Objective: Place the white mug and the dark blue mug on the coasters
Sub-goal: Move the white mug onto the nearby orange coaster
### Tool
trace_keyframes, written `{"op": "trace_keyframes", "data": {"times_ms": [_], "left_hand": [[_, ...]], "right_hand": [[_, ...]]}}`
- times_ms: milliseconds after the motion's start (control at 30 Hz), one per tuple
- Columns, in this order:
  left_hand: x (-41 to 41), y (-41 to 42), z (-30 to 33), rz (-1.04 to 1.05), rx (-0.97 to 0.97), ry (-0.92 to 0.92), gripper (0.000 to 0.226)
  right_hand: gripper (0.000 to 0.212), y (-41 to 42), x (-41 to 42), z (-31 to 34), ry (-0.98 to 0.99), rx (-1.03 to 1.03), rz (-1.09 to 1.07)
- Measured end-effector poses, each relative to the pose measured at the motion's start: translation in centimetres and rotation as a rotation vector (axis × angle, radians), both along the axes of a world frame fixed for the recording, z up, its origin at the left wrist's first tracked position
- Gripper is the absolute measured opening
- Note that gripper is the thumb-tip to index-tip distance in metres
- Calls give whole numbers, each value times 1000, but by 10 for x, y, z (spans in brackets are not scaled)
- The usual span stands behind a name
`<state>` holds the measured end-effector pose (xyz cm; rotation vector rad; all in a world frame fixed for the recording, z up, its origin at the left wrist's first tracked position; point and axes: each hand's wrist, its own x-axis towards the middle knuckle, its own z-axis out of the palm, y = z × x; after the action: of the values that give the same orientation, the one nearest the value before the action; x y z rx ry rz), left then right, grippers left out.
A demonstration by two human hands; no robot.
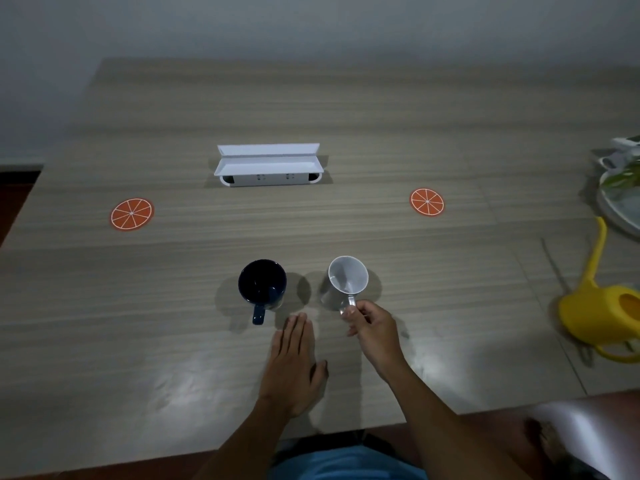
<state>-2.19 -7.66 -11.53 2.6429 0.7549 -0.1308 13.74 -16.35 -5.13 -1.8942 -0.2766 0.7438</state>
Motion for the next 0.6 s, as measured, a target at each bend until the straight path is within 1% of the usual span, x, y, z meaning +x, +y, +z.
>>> {"op": "trace_keyframes", "data": {"times_ms": [167, 300, 600], "left_hand": [[34, 6, 2, -27, -43, -45, 79], [75, 14, 1, -19, -55, -37, 81], [152, 53, -7, -57, -28, -6, 87]], "right_hand": [[19, -5, 20, 5, -44, 18, -31], [17, -5, 46, 9, -90, 8, -72], [15, 12, 136, 11, -197, 23, -218]]}}
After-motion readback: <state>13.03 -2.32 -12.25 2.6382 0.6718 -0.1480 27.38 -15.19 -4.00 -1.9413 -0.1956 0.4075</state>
